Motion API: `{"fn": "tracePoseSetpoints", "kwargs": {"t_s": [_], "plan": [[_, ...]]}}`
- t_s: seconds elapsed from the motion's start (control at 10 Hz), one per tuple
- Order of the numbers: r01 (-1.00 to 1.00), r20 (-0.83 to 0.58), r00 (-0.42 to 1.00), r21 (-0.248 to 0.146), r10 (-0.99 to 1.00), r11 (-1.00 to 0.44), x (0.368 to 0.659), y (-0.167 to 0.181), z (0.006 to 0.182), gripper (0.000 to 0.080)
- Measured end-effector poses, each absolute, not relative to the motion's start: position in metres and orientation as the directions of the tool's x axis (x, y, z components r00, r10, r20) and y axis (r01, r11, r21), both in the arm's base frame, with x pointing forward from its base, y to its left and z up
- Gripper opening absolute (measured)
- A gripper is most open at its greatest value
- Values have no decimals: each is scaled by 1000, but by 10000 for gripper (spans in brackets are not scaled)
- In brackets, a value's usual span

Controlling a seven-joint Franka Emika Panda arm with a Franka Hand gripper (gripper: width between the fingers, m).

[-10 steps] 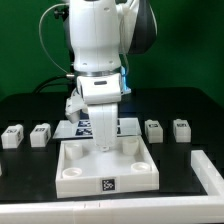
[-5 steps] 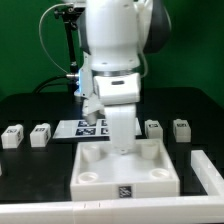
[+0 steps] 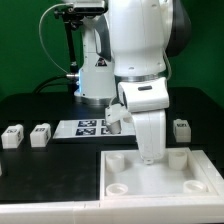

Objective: Assemble one leg

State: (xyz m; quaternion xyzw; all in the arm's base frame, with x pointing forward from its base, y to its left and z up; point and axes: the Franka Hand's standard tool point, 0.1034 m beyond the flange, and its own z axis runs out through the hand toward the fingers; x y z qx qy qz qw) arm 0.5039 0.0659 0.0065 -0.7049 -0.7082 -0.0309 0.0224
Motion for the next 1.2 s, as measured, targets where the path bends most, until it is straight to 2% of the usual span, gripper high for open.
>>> {"fn": "tracePoseSetpoints", "kwargs": {"t_s": [0.3, 0.4, 0.5, 0.6, 0.7, 0.8, 0.9, 1.0, 1.2], "plan": [[1000, 78, 3, 9, 997, -4, 504, 63, 4, 57], [1000, 78, 4, 9, 997, -5, 504, 63, 4, 153], [1000, 78, 5, 9, 997, -5, 504, 63, 4, 290], [1000, 78, 5, 9, 997, -6, 504, 63, 4, 290], [1000, 78, 5, 9, 997, -6, 504, 62, 4, 493], [1000, 78, 5, 9, 997, -6, 504, 62, 4, 597], [1000, 78, 5, 9, 997, -6, 504, 62, 4, 597], [1000, 78, 5, 9, 997, -6, 504, 62, 4, 639], [1000, 78, 6, 9, 997, -6, 504, 62, 4, 646]]}}
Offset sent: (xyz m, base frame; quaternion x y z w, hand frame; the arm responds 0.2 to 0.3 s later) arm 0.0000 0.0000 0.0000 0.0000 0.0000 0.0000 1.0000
